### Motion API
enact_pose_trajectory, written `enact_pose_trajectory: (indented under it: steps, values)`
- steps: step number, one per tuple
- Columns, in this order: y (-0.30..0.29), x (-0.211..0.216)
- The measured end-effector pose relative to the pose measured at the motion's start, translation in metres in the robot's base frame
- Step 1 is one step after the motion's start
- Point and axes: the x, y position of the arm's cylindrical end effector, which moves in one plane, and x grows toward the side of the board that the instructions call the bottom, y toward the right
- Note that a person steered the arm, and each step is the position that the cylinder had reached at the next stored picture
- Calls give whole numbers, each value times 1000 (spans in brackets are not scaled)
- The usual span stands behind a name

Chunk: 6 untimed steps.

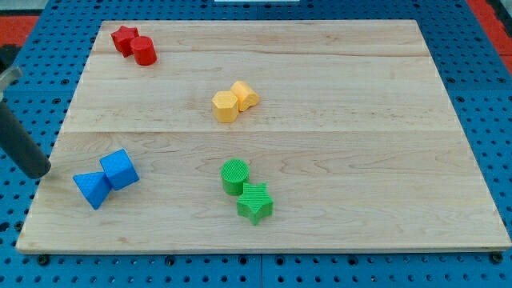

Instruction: Push the blue triangle right a bit

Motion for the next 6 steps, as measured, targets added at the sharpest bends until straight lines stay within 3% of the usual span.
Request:
enact_pose_trajectory:
  steps: [3, 4, 6]
  values:
    - [98, 2]
    - [43, 4]
    - [29, 18]
